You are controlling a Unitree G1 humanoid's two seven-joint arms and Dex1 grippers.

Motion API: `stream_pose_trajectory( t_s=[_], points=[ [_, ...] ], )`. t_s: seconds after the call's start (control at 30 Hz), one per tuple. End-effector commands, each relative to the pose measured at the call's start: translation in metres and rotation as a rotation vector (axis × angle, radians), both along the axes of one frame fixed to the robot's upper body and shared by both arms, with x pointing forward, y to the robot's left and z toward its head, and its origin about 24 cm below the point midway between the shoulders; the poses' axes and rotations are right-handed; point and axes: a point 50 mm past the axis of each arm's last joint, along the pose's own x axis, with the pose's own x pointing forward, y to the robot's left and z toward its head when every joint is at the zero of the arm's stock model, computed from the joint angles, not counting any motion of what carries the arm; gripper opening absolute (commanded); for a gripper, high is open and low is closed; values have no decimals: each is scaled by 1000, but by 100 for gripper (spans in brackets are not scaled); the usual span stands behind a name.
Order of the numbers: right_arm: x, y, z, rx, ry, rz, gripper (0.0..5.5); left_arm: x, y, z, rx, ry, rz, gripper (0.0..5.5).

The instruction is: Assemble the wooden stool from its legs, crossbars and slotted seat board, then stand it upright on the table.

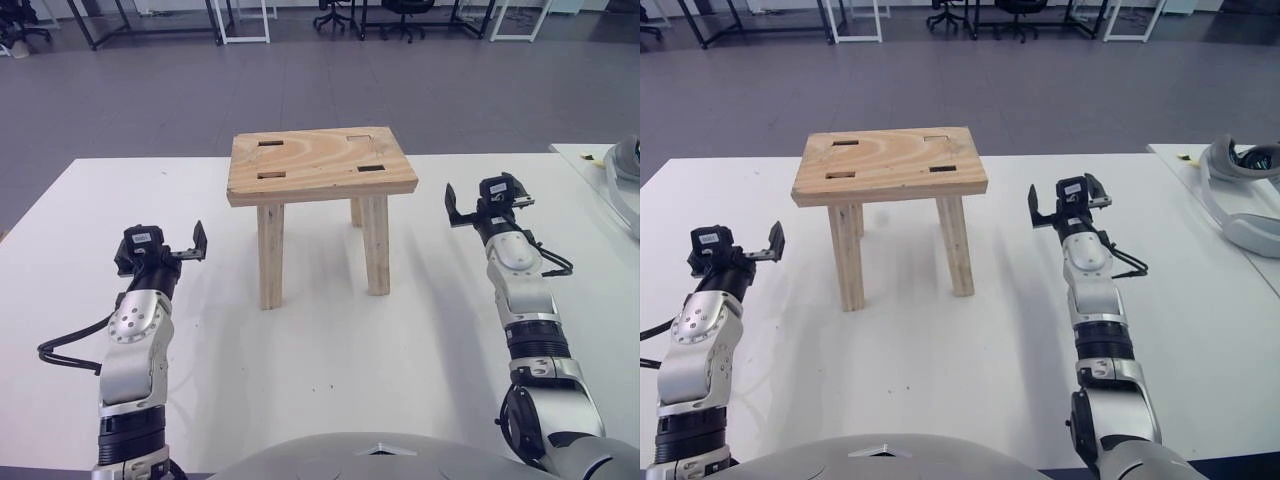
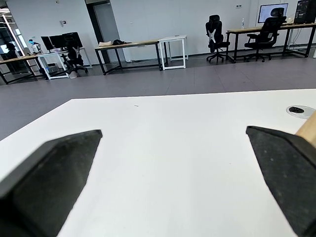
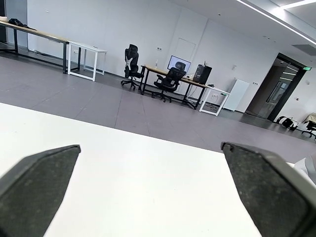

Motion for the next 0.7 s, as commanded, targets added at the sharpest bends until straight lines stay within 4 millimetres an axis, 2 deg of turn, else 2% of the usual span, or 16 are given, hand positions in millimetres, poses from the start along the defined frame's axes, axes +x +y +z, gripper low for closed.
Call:
stream_pose_trajectory(
  t_s=[0.03,0.2,0.33,0.47,0.7],
  points=[
    [5,-5,10,-27,-22,14,531,-4,-3,0,9,-2,9,540],
    [4,-13,14,-53,-18,21,531,-7,-11,0,26,8,0,540],
    [1,-13,14,-74,-11,40,531,-9,-8,1,38,9,22,540],
    [-1,-8,12,-65,-16,40,531,-8,-1,0,59,18,31,540],
    [1,8,1,-9,-35,14,531,4,19,14,110,-6,32,540]
  ],
)
